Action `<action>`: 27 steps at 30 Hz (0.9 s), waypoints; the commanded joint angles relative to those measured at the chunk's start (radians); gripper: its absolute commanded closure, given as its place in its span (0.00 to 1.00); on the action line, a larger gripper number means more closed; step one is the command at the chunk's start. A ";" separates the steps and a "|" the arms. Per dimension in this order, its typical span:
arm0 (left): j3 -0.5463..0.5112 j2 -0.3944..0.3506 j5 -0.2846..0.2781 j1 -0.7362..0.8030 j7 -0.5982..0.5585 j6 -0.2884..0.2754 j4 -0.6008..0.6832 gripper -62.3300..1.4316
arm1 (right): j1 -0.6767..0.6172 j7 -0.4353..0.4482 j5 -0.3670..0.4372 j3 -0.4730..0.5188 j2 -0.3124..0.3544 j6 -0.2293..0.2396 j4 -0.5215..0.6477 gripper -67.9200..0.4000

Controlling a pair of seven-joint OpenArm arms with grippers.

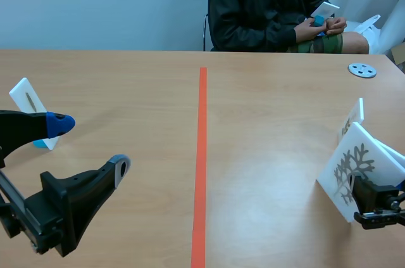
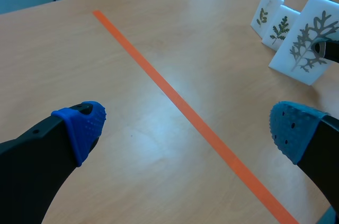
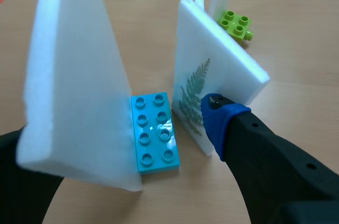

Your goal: Sort the leaf by its shape. The table is split by an orange tape line. A compound leaf with several leaflets goes to the left side, a simple leaf with one blade goes to the right side. Return to the home posture when a red brick is placed on the table.

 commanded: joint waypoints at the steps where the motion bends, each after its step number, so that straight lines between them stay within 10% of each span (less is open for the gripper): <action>1: -0.005 0.003 -0.010 -0.003 -0.021 0.005 0.006 0.00 | 0.009 0.018 0.019 0.007 0.016 0.007 0.021 0.43; 21: -0.005 0.003 -0.010 -0.003 -0.024 0.005 0.006 0.00 | 0.000 -0.041 0.067 0.038 0.016 0.071 0.306 0.43; 27: -0.005 0.003 -0.010 -0.003 -0.024 0.005 0.006 0.00 | -0.034 -0.159 0.162 0.081 0.016 0.104 0.461 0.20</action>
